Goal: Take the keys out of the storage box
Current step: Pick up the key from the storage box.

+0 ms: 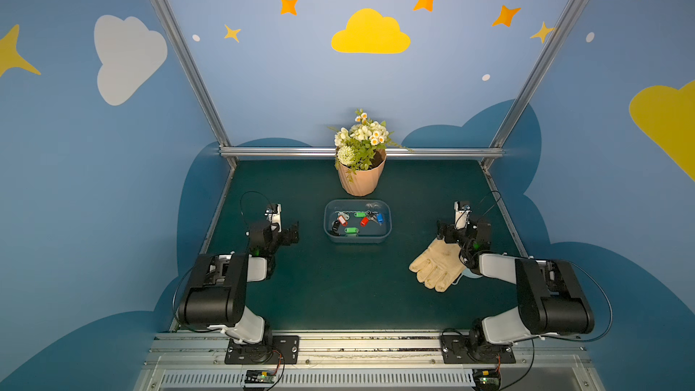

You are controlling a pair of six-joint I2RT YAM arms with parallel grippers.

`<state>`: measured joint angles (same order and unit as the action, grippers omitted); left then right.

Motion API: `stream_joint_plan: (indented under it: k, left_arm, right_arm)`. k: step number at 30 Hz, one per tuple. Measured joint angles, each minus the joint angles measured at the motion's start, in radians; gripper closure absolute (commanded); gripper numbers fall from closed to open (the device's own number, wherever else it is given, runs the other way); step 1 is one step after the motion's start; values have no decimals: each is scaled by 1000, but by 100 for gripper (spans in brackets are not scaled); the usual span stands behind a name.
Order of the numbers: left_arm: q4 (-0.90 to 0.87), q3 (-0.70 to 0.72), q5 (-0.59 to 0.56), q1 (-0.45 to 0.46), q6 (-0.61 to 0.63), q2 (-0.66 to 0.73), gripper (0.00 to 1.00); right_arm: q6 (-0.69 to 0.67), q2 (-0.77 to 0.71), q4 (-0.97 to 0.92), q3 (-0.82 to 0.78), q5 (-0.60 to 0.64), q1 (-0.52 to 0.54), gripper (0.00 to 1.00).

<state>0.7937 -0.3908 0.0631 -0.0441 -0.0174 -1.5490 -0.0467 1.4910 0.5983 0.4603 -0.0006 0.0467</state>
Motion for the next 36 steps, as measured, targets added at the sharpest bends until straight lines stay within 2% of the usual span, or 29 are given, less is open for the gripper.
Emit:
stream_joint_plan:
  k: [4,6,8,11,14,16,18,21,23,26,30,36]
  left_arm:
    - [-55,2,-27,7,0,104,0]
    - [-87,2,-37,13,-1,195,0]
    - [-170,-9,-40,17,-13,307,0]
    - [-343,-80,-32,19,-53,430,0]
    - [-421,-113,-32,19,-120,513,0]
    - [-453,-99,-24,18,-152,558,0]
    - [-484,-82,-10,17,-163,587,0]
    - [-526,-74,-8,18,-170,601,0]
    - [-541,-75,-10,17,-171,592,0]
    - [-571,-85,-15,17,-174,561,0]
    - [-600,-92,-22,17,-175,538,0]
    - [-616,-92,-37,17,-184,537,0]
  right_arm:
    - [13,-50,-106,31,43,16,2]
    - [81,-88,-250,109,97,29,2]
    - [169,-106,-443,259,112,33,2]
    - [222,-118,-571,417,11,13,2]
    - [264,-160,-597,428,-127,12,2]
    - [292,-166,-645,434,-163,57,2]
    - [311,-146,-739,476,-139,162,2]
    - [349,-69,-874,602,-74,373,2]
    - [383,-2,-935,692,-32,508,7]
    - [429,104,-1005,809,24,644,13]
    - [462,283,-1103,977,86,721,20]
    - [482,579,-1249,1253,155,720,34]
